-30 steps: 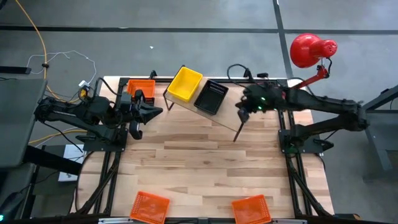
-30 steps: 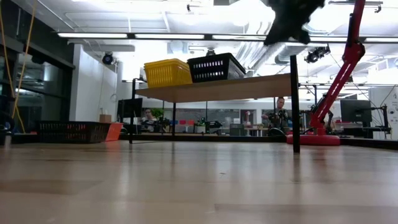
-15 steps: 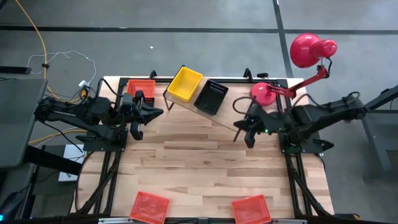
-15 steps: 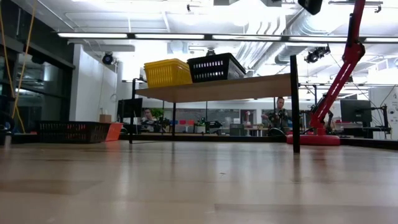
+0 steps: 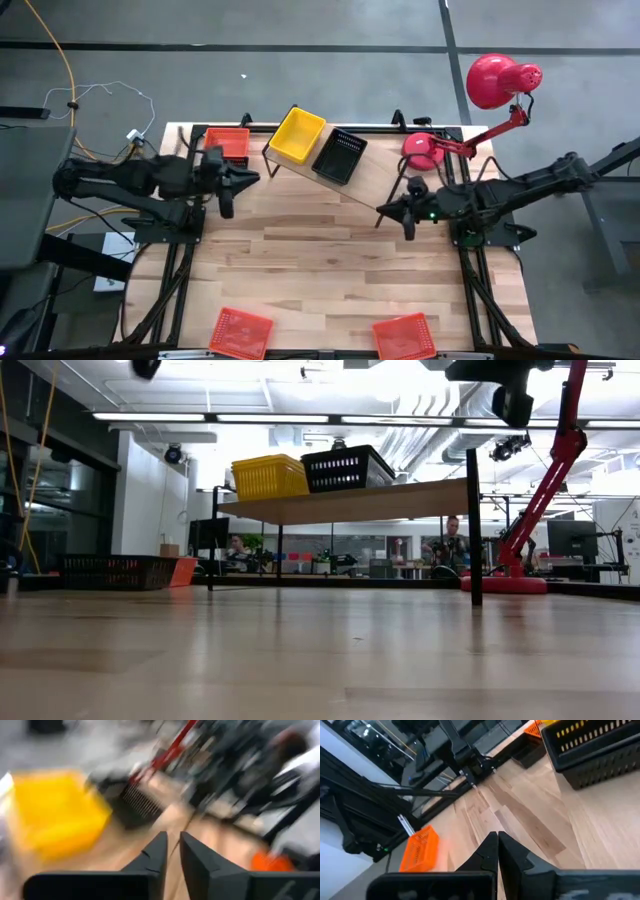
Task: Stack baskets on shelf by color
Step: Stack the black bin on top of the black bin on the shelf
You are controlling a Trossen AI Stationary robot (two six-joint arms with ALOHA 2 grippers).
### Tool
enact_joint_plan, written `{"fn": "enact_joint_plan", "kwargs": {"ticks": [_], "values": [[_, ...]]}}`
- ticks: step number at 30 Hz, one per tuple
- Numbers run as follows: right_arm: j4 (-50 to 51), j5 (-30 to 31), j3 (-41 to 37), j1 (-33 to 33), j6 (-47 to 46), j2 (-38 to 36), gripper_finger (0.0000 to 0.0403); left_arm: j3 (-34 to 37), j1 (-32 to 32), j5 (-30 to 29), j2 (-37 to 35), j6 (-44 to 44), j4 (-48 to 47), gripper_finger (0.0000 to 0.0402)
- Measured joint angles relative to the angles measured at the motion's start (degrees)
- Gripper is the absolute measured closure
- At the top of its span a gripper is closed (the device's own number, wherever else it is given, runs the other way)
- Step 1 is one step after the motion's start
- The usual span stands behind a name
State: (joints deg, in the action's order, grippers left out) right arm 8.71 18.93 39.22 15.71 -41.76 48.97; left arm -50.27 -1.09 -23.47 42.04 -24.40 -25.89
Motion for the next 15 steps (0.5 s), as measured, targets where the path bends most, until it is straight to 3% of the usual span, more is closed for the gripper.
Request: {"fn": "enact_joint_plan", "kwargs": {"ticks": [4,7,10,15], "values": [[-0.6,1.9,0.4,0.0,1.4,-1.6,0.0403,0.3,3.5,-2.2,1.5,-12.7,-21.2,0.0312],[-0.4,2.2,1.2,0.0,2.1,-1.9,0.0403,3.7,5.8,-2.7,3.2,-21.7,-31.9,0.0273],[-0.5,2.1,1.5,0.0,2.2,-1.8,0.0403,8.1,7.9,0.4,5.0,-26.3,-35.5,0.0237],[-0.4,2.1,1.5,0.0,1.9,-1.8,0.0403,11.6,13.3,7.4,9.1,-22.3,-33.9,0.0193]]}}
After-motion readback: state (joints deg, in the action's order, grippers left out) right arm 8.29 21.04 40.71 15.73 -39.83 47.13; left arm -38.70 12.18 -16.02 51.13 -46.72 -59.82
